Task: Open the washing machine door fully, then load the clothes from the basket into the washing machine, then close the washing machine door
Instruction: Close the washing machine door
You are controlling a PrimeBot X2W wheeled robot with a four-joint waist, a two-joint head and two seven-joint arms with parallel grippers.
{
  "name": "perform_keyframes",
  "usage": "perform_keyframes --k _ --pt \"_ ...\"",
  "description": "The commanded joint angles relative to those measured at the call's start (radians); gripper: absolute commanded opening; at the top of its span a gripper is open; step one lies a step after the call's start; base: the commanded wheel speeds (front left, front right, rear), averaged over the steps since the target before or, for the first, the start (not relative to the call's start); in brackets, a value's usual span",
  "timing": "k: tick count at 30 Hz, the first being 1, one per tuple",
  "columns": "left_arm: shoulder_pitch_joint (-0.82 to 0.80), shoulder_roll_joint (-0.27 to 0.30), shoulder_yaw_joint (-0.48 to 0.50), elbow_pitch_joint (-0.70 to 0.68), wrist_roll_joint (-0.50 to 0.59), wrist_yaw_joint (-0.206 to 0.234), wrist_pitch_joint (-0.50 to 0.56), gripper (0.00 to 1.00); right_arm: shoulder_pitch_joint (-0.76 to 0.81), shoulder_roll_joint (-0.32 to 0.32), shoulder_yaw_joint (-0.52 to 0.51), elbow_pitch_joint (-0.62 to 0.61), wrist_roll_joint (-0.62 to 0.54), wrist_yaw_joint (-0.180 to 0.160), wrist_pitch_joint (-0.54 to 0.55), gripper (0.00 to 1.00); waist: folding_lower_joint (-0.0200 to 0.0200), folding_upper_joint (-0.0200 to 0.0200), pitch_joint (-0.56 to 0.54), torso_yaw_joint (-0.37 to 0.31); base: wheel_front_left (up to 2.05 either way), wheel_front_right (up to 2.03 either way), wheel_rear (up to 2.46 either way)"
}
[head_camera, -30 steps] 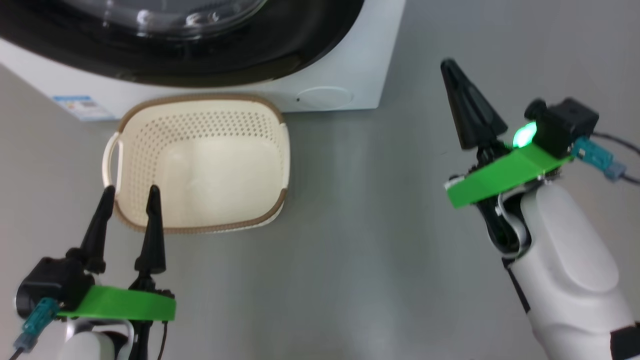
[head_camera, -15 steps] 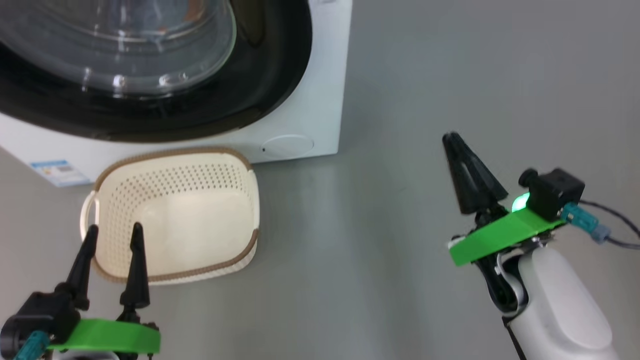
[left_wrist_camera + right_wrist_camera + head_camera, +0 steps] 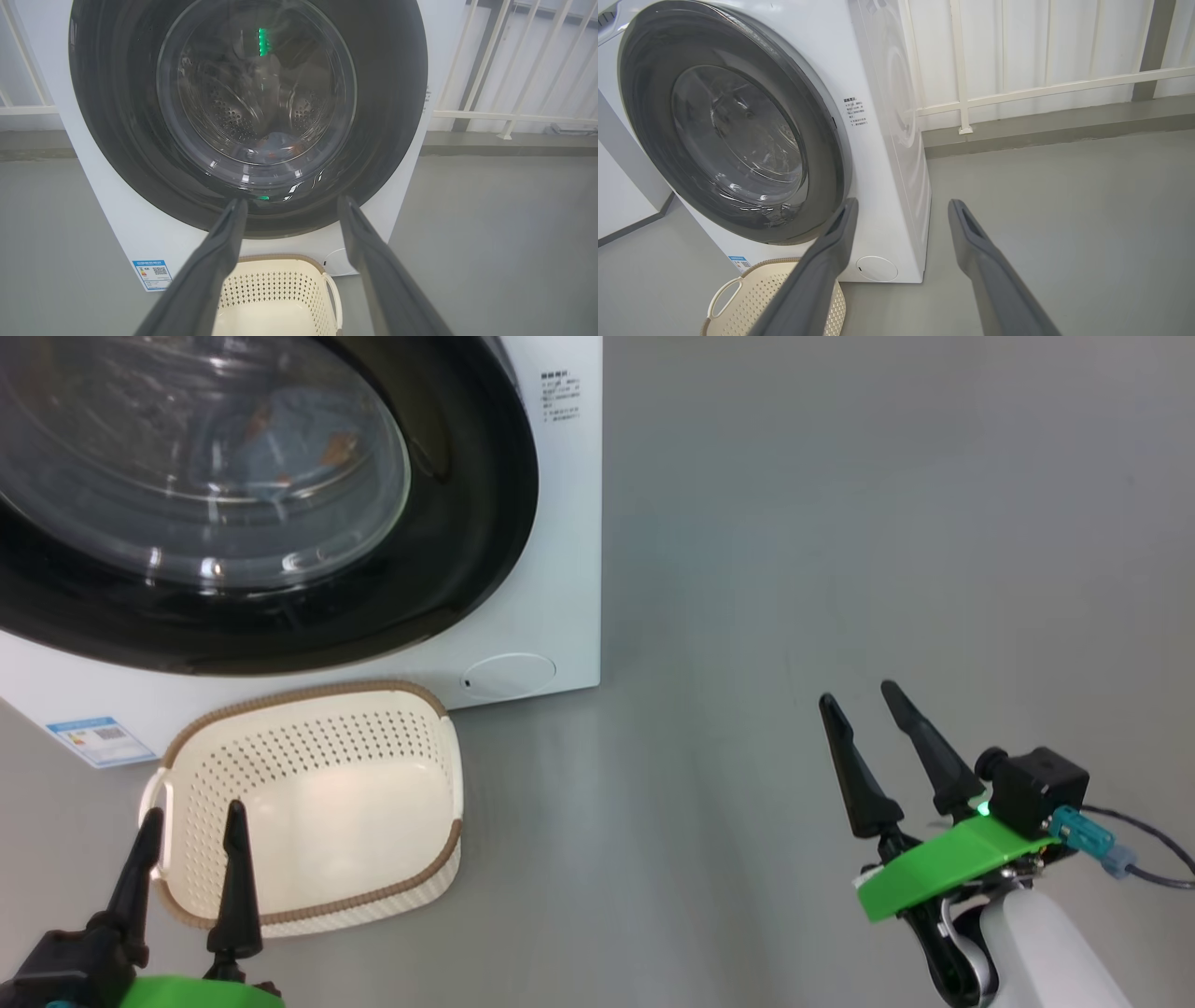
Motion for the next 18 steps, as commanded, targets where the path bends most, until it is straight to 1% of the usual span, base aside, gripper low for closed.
perform_keyframes --k 1,10,18 --pt "-0.003 0.012 0.039 -0.029 0.015 -0.001 -0.006 1.00 0.015 0.002 0.018 -0.031 0.002 -0.006 -0.005 1.00 0.0000 0.0000 -0.018 -0.003 0.00 0.00 0.00" --pt "0.030 0.008 0.047 -0.022 0.039 -0.001 -0.006 1.00 0.068 -0.003 0.022 -0.053 -0.005 -0.006 -0.005 1.00 0.0000 0.0000 -0.047 -0.006 0.00 0.00 0.00" --pt "0.065 0.004 0.059 -0.011 0.042 0.004 -0.006 1.00 0.129 0.014 -0.004 -0.063 -0.021 -0.006 -0.005 1.00 0.0000 0.0000 -0.077 -0.004 0.00 0.00 0.00"
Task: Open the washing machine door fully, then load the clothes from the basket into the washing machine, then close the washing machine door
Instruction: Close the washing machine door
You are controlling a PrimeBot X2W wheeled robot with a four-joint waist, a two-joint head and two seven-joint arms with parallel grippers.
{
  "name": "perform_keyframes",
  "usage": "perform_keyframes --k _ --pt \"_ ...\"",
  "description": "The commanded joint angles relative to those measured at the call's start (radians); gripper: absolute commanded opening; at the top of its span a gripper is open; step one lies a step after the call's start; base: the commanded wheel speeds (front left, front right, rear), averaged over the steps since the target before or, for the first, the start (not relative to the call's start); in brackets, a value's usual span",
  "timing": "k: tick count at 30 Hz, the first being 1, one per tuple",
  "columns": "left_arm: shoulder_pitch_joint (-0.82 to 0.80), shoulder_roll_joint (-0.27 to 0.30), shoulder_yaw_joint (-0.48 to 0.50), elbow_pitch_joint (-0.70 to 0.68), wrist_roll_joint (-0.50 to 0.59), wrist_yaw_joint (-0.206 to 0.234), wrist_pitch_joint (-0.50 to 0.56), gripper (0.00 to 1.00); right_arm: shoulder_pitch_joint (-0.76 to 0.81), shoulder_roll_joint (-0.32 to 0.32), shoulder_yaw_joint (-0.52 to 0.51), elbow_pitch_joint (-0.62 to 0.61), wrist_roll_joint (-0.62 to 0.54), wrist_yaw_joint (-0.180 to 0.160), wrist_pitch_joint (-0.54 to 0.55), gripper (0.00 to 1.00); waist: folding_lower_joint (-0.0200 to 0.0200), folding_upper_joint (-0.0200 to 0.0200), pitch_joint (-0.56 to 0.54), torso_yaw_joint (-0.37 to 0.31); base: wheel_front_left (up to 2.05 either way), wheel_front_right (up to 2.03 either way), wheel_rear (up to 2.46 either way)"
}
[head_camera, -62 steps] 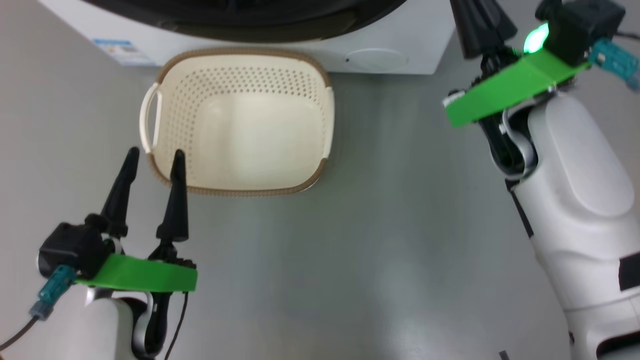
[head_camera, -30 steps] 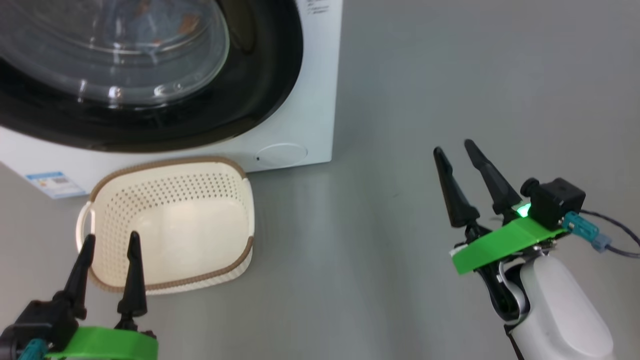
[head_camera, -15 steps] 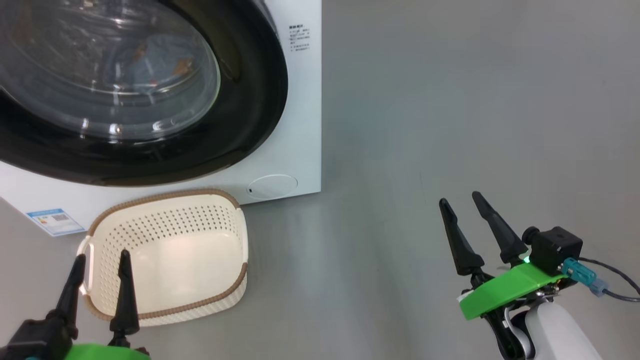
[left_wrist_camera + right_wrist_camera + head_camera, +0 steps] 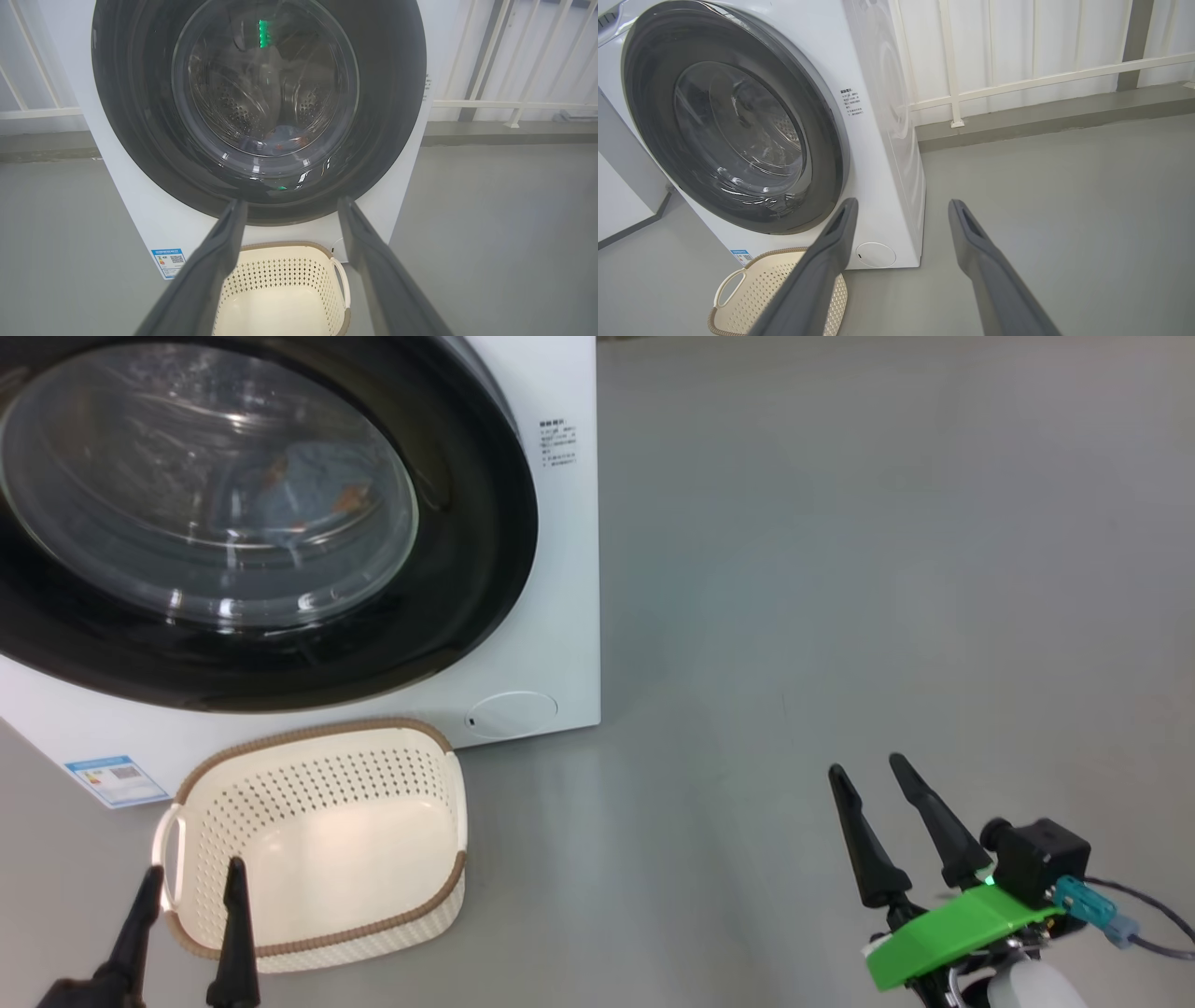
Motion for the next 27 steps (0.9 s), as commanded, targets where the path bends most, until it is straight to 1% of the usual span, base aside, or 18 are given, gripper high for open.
perform_keyframes --k 1,6,14,27 --pt "-0.008 0.008 0.033 -0.019 0.008 0.005 -0.006 1.00 0.003 0.005 0.011 -0.028 -0.012 -0.006 -0.005 1.00 0.0000 -0.0001 -0.009 0.002 0.00 0.00 0.00" --pt "0.020 0.006 0.028 -0.021 0.010 0.020 -0.006 1.00 0.030 0.015 -0.020 -0.033 -0.025 -0.006 -0.005 1.00 0.0000 -0.0001 -0.028 0.005 0.00 0.00 0.00" --pt "0.053 0.005 0.021 -0.018 0.009 0.043 -0.006 1.00 0.061 0.015 -0.037 -0.032 -0.046 -0.006 -0.005 1.00 0.0000 -0.0001 -0.053 0.018 0.00 0.00 0.00" --pt "0.065 0.004 0.009 -0.013 -0.001 0.060 -0.006 1.00 0.070 0.024 -0.055 -0.037 -0.058 -0.006 -0.005 1.00 0.0000 -0.0001 -0.059 0.038 0.00 0.00 0.00"
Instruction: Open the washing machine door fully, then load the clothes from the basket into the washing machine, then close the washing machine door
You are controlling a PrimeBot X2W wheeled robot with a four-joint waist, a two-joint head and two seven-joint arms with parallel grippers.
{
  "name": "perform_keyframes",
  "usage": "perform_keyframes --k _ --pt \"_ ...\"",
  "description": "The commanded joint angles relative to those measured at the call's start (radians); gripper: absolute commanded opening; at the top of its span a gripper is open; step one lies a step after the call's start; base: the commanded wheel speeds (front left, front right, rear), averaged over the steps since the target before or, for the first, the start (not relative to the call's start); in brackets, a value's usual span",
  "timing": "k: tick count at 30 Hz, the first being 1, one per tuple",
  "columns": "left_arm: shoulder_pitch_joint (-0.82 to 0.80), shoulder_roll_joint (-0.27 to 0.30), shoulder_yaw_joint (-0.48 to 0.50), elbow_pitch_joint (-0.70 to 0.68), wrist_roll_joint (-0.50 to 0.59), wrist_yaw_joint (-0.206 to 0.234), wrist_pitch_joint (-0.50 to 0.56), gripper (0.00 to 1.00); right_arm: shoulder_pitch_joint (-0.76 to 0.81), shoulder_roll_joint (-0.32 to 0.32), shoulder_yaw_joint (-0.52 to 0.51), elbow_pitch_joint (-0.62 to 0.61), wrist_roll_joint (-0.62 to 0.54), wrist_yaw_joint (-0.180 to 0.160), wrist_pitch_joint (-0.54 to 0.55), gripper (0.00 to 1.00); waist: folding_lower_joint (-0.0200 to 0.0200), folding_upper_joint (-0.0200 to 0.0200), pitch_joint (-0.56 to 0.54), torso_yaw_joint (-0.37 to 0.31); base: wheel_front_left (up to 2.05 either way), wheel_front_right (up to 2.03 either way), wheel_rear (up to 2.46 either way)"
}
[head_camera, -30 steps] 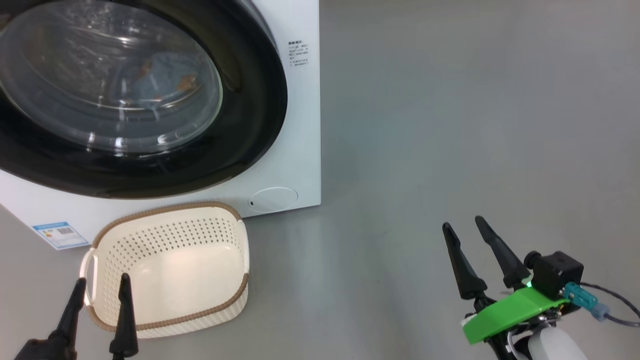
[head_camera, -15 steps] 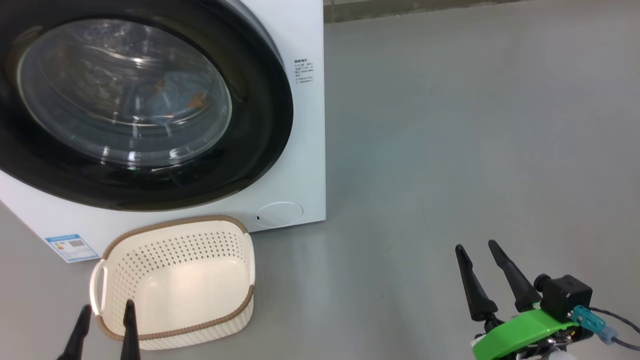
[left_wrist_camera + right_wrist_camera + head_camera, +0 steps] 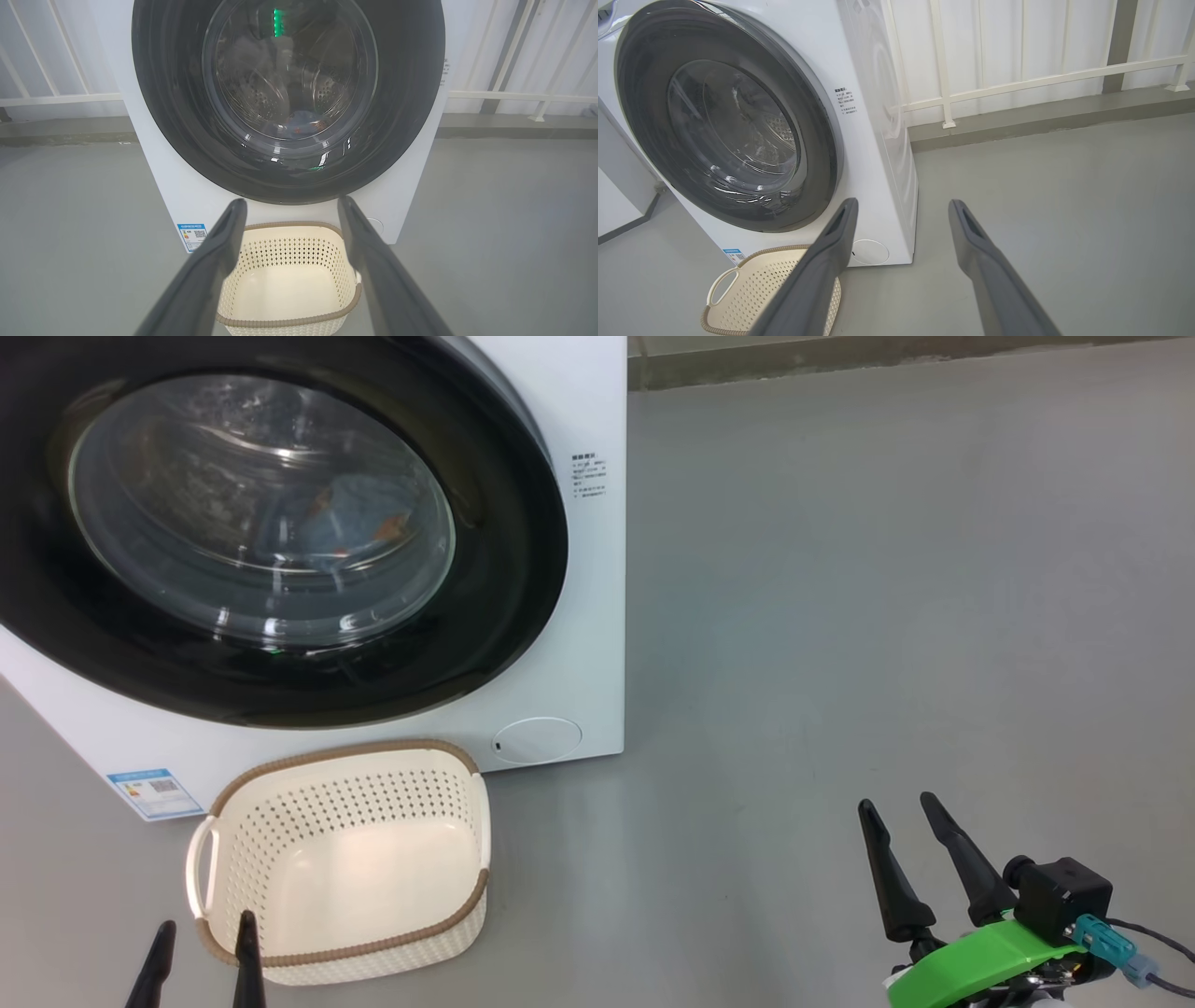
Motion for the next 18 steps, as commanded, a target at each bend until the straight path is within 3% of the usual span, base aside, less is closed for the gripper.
perform_keyframes --k 1,18 --pt "-0.019 0.010 0.029 -0.018 -0.002 0.008 -0.006 1.00 -0.006 0.001 0.021 -0.028 -0.008 -0.006 -0.005 1.00 0.0000 0.0000 0.000 0.002 0.00 0.00 0.00" --pt "-0.027 0.010 0.026 -0.003 -0.008 0.010 -0.006 1.00 -0.005 0.006 0.016 -0.024 -0.008 -0.006 -0.005 1.00 0.0000 0.0000 0.000 0.016 0.00 0.00 0.00"
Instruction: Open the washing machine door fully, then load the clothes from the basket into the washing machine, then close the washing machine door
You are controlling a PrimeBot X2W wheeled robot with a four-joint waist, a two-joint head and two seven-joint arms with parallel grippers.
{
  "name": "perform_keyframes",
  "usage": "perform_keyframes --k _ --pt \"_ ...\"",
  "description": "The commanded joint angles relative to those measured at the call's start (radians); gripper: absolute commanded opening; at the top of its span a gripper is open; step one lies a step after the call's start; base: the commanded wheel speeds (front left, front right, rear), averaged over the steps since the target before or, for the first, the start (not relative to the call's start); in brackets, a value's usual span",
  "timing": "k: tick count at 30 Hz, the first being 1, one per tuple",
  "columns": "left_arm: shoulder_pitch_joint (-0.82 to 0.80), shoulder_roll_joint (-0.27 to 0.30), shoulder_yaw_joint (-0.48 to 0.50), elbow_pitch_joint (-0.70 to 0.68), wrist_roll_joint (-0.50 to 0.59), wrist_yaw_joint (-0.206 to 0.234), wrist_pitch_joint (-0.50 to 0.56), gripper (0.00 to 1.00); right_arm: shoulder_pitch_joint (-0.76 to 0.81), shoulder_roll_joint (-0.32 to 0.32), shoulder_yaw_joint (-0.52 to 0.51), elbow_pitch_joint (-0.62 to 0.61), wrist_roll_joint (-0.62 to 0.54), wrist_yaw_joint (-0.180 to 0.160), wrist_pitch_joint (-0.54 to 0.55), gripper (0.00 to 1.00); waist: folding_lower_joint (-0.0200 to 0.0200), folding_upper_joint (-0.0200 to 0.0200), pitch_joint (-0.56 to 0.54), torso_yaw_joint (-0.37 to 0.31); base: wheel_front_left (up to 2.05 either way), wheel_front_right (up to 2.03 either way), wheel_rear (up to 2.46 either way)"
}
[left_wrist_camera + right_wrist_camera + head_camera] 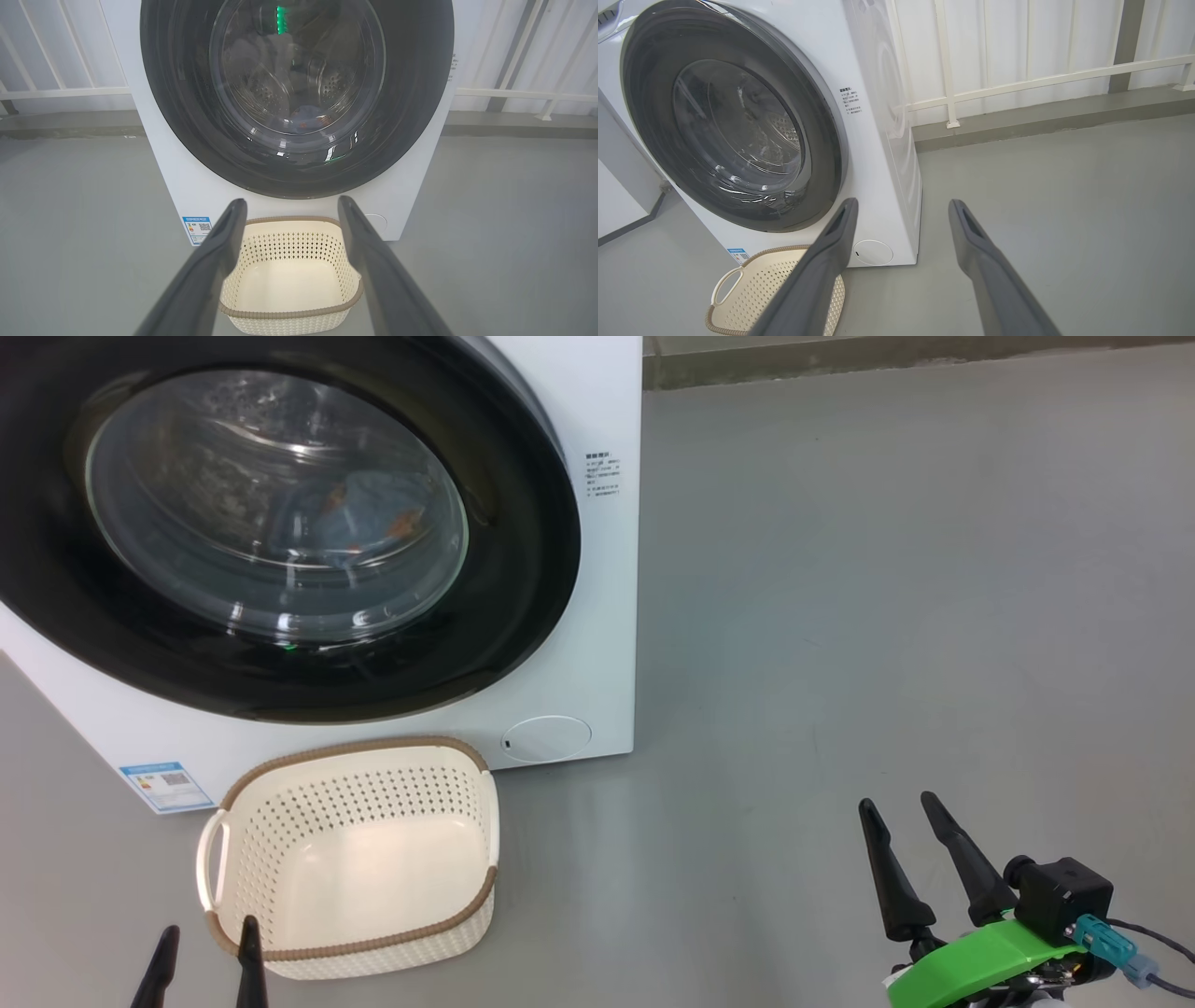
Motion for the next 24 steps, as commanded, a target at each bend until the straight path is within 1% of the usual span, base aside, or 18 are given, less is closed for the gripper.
perform_keyframes --k 1,21,24 --pt "-0.026 0.010 0.028 -0.019 -0.004 0.008 -0.006 1.00 -0.005 0.001 0.022 -0.023 -0.007 -0.006 -0.005 1.00 0.0000 0.0000 0.000 0.002 0.00 0.00 0.00" --pt "-0.023 0.010 0.016 -0.020 -0.007 0.016 -0.006 1.00 -0.003 -0.002 0.024 -0.016 -0.017 -0.006 -0.005 1.00 0.0000 0.0000 -0.011 0.011 0.00 0.00 0.00" --pt "-0.023 0.010 0.013 -0.019 -0.018 0.008 -0.006 1.00 -0.002 -0.001 0.024 -0.017 -0.018 -0.006 -0.005 1.00 0.0000 0.0000 -0.013 0.012 0.00 0.00 0.00"
